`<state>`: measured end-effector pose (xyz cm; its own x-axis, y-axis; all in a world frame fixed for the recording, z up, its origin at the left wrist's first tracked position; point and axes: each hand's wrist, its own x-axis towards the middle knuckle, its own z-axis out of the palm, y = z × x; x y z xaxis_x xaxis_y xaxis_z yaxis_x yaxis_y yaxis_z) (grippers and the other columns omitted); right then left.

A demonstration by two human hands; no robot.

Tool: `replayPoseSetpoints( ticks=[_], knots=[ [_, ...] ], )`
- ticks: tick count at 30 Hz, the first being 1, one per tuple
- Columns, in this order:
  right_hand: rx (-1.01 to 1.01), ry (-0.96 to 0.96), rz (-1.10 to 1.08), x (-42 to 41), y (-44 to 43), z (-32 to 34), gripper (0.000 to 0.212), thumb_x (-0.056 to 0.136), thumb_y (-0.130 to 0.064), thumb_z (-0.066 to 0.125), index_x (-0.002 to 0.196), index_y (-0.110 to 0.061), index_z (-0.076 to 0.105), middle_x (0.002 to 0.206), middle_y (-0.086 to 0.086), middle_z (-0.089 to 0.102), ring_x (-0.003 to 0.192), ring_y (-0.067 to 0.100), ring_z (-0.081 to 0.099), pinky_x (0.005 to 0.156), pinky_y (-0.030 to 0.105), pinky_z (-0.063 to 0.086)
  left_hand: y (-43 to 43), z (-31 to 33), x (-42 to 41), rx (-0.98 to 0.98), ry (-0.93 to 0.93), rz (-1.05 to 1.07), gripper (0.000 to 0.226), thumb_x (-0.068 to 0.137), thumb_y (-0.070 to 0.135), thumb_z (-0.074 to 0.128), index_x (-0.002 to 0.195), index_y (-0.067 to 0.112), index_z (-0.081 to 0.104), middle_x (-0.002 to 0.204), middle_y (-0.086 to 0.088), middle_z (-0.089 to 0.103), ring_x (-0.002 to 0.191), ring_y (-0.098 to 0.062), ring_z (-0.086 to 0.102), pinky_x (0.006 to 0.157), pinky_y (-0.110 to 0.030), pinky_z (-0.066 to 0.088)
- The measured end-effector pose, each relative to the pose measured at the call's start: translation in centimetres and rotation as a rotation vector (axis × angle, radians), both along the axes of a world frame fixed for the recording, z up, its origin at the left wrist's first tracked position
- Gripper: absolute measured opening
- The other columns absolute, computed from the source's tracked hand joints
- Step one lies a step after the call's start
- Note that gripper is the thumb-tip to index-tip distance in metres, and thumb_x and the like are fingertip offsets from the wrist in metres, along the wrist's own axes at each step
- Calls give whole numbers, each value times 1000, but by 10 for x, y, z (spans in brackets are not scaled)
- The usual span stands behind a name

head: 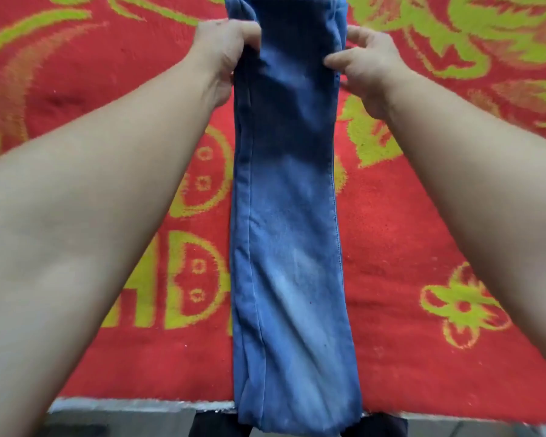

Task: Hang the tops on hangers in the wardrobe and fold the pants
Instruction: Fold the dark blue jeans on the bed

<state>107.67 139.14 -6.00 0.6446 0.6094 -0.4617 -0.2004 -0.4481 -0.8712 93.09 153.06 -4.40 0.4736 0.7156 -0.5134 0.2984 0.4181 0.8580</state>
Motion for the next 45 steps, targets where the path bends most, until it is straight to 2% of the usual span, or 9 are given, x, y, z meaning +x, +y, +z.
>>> replayPoseSetpoints(
  ticks=[6, 10, 14, 18, 23, 25, 31, 37, 45],
  knots=[
    [-70, -429, 268, -39, -47, 30, 21, 84, -4, 71, 102, -13, 66, 93, -3, 62, 85, 8, 52, 75, 23, 44, -40, 26, -63, 301, -2, -156, 32, 71, -14, 63, 85, 14, 61, 79, 1, 64, 62, 3, 57, 61, -19, 47],
    [-223, -592, 322, -78, -102, 20, 13, 85, -10, 68, 97, -15, 68, 100, 5, 53, 96, 16, 50, 80, 24, 37, -96, 4, -124, 742, 306, -363, 22, 74, -1, 66, 95, 6, 69, 99, -17, 64, 95, -25, 61, 83, -34, 47],
    [-318, -576, 475, -116, -155, -2, 21, 85, -3, 66, 102, -14, 70, 113, 8, 53, 108, 21, 54, 91, 29, 42, -156, -21, -182, 850, 422, -544, 35, 68, -7, 62, 98, 10, 68, 103, -13, 54, 97, -32, 56, 80, -38, 47],
    [-457, -493, 533, -141, -191, -18, 39, 85, 3, 52, 105, -21, 73, 121, 9, 57, 110, 22, 57, 95, 30, 45, -189, -46, -212, 691, 503, -755, 45, 71, -11, 51, 104, 15, 69, 107, -11, 53, 101, -28, 51, 82, -34, 43],
    [-482, -290, 157, -167, -206, -29, 16, 94, -35, 57, 104, -23, 60, 92, -10, 61, 95, 16, 59, 84, 28, 41, -210, -52, -207, 326, 593, -269, 13, 89, 22, 59, 99, 15, 60, 84, 7, 60, 91, -23, 60, 75, -27, 38],
    [-469, -217, 91, -175, -205, -31, 27, 91, -46, 62, 103, -22, 62, 87, -12, 61, 92, 13, 60, 86, 28, 45, -213, -51, -203, 291, 602, -235, 36, 81, 39, 73, 101, 14, 57, 79, 10, 58, 84, -19, 59, 76, -30, 43],
    [-415, -134, 69, -189, -214, -37, 25, 85, -41, 74, 97, -26, 58, 77, -7, 61, 88, 27, 69, 90, 45, 53, -222, -54, -202, 63, 472, 30, 36, 72, 18, 74, 102, 16, 54, 88, -5, 68, 81, -22, 67, 84, -46, 56],
    [-624, -274, 294, -165, -215, -42, 23, 84, -40, 75, 97, -26, 63, 104, -1, 66, 104, 22, 62, 89, 30, 46, -211, -66, -210, 254, 676, -250, 44, 68, 23, 85, 104, 17, 61, 100, -3, 66, 98, -24, 65, 90, -39, 51],
    [-470, 14, 89, -140, -197, -42, 85, 69, -44, 89, 138, -15, 48, 116, -2, 62, 111, 13, 60, 102, 32, 45, -185, -61, -197, -92, 575, -114, 82, 60, 20, 94, 126, 7, 48, 116, -6, 64, 106, -20, 63, 93, -38, 52]
  ],
)
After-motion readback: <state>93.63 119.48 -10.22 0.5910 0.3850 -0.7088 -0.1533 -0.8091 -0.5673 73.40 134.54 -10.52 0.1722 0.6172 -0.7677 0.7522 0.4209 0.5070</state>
